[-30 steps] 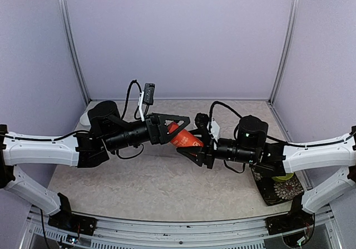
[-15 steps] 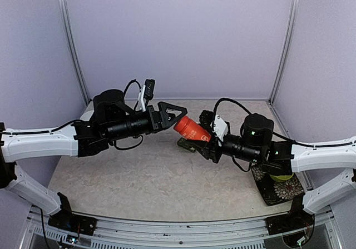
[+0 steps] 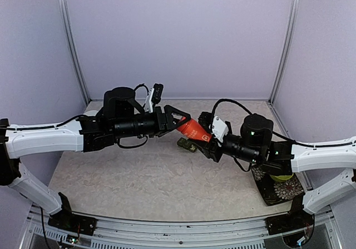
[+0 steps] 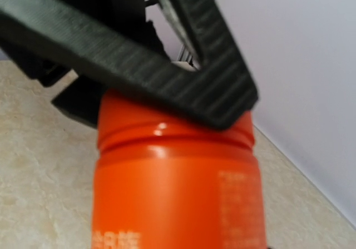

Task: Sort the pills into containers
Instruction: Screw the lid of the pill bottle onto the pill bottle.

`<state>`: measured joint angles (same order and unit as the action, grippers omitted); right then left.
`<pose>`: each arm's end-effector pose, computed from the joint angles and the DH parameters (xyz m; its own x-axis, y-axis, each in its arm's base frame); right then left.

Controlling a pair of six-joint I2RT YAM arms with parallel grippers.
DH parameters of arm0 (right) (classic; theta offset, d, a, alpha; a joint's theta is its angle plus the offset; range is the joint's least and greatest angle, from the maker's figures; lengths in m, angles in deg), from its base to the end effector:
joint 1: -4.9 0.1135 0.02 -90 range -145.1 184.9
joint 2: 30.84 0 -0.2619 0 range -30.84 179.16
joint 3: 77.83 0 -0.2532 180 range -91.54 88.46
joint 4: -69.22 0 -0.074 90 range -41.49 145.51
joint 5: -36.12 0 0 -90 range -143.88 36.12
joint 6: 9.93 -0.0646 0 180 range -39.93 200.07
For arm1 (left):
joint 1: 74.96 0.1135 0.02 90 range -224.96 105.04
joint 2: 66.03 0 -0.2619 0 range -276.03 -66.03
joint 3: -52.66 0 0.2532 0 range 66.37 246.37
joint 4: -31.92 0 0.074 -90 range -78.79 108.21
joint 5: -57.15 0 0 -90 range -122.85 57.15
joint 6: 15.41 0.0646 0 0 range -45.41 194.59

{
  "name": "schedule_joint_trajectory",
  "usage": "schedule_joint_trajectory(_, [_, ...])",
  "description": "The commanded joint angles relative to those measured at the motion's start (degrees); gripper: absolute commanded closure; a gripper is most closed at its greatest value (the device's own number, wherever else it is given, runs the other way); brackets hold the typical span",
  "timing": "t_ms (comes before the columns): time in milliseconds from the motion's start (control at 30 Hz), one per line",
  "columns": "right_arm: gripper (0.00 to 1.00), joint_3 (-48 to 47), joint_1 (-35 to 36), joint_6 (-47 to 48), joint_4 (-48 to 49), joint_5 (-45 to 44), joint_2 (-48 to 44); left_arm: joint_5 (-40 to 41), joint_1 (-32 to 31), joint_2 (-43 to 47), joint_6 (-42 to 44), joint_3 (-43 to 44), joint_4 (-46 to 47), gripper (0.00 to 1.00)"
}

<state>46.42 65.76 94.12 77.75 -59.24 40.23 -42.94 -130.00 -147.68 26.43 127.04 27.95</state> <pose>0.1594 0.2736 0.2780 0.1443 -0.2375 -0.9606 -0.8138 0.5238 -0.2518 0.2016 -0.3082 0.3138 -0.7490 -0.2088 -0.6288 0.5207 0.4014 -0.7535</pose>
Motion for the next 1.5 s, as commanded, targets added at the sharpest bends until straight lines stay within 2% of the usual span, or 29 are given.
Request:
schedule_joint_trajectory(0, [0.73, 0.02, 0.22, 0.71, 1.41, -1.58, -0.90, -0.14, 0.03, -0.60, 0.32, 1.83, -1.23, 0.43])
schedule_joint_trajectory(100, [0.73, -0.06, 0.22, 0.44, 1.40, -1.74, -0.56, 0.09, -0.12, -0.70, 0.73, 1.53, -0.77, 0.49])
schedule_joint_trajectory(233, [0.73, -0.49, 0.22, -1.49, 0.98, -2.14, -0.44, -0.38, -0.62, -0.91, 2.50, 1.40, 0.54, 0.51])
schedule_joint_trajectory(367, [0.73, -1.08, 0.22, -6.37, 0.17, 1.02, -1.20, -1.86, -0.85, -0.76, 5.66, -0.12, 4.28, 0.51])
schedule_joint_trajectory(533, [0.73, -1.60, -0.27, -13.42, -1.28, 9.53, -2.84, -5.43, -1.36, 0.89, 12.72, -3.86, 11.69, 0.52])
schedule_joint_trajectory(667, [0.73, -3.17, -1.04, -18.49, -4.21, 15.26, -3.60, -8.86, -1.64, 2.82, 18.43, -7.41, 17.39, 0.57])
schedule_joint_trajectory(800, [0.73, -4.17, -2.31, -23.79, -5.50, 21.17, -4.31, -13.08, -1.87, 4.42, 21.61, -10.32, 22.84, 0.57])
schedule_joint_trajectory(1000, [0.73, -4.10, -4.90, -32.99, -3.12, 31.28, -4.13, -18.45, -2.56, 6.73, 26.65, -12.32, 26.21, 0.57])
schedule_joint_trajectory(1200, [0.73, -3.46, -7.66, -42.35, 3.18, 40.71, -3.37, -21.76, -3.64, 9.33, 32.74, -14.56, 28.05, 0.56])
schedule_joint_trajectory(1300, [0.73, -3.69, -7.62, -42.00, 2.60, 40.86, -3.69, -20.68, -3.38, 10.04, 32.70, -15.13, 28.08, 0.51])
schedule_joint_trajectory(1400, [0.73, -4.03, -7.62, -37.41, 0.16, 38.81, -4.15, -16.77, -2.41, 10.07, 28.95, -14.70, 27.07, 0.30])
schedule_joint_trajectory(1467, [0.73, -3.78, -7.61, -34.75, -1.31, 36.67, -4.31, -14.63, -1.37, 9.45, 25.17, -13.78, 25.69, 0.24])
